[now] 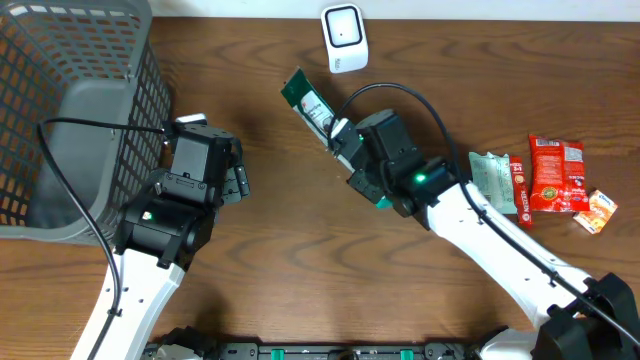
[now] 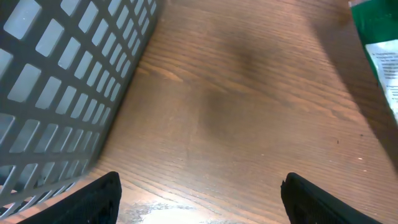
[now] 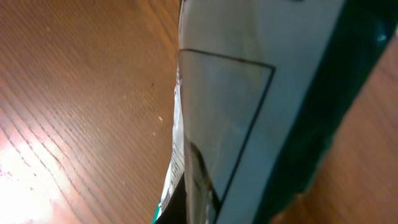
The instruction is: Scan the item barcode
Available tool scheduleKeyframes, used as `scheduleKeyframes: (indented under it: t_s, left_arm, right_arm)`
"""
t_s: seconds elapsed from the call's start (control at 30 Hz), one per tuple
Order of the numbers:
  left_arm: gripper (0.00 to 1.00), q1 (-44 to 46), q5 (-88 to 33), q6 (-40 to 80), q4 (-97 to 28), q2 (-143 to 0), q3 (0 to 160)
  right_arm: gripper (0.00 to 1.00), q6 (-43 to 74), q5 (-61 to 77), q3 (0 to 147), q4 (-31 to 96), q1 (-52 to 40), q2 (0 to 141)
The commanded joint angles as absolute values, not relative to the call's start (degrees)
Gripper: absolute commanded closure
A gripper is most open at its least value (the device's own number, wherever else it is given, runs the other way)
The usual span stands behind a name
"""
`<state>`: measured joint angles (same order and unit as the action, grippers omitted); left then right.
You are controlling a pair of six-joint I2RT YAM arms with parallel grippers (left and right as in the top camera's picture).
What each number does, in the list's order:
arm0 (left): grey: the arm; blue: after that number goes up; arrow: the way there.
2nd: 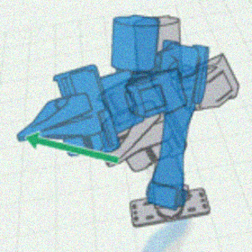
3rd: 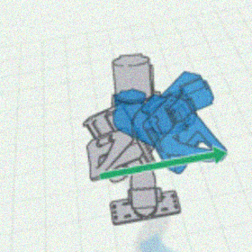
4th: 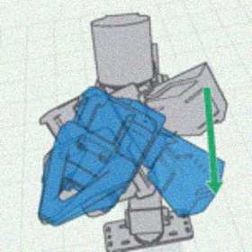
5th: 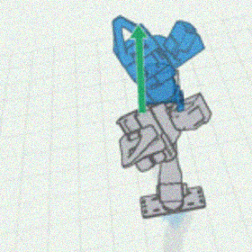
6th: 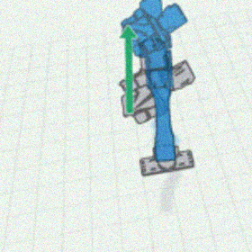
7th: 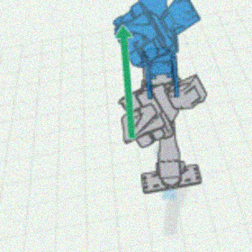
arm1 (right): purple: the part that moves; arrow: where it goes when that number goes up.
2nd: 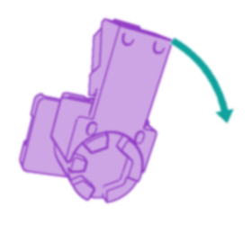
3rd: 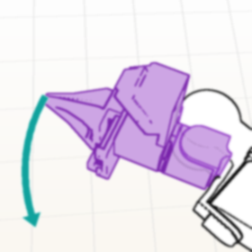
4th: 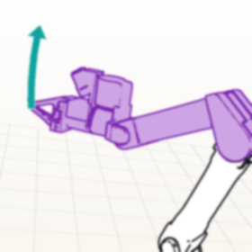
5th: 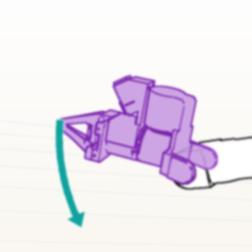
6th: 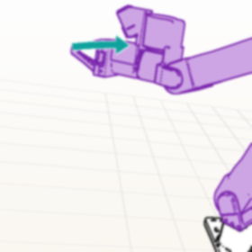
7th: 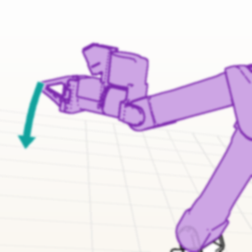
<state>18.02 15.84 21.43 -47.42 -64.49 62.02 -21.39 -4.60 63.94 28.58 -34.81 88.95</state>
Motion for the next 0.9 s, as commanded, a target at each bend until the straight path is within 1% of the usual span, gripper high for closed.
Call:
scheduleKeyframes:
  t_s: [0.0, 0.7, 0.87]
  left_arm:
    - [0.16, 17.8, 17.2, 21.7, -47.5, -64.4, 63.1]
    - [0.16, 17.8, 17.2, 21.7, -47.5, -64.4, 63.1]
    - [0.16, 17.8, 17.2, 21.7, -47.5, -64.4, 63.1]
  right_arm:
    - [0.99, -21.3, -7.0, 64.1, 27.4, -36.5, 87.7]
    - [0.99, -20.1, -7.0, 64.1, 29.6, -36.9, 87.7]
    - [0.99, -16.7, -7.0, 64.1, 29.7, -36.9, 87.7]
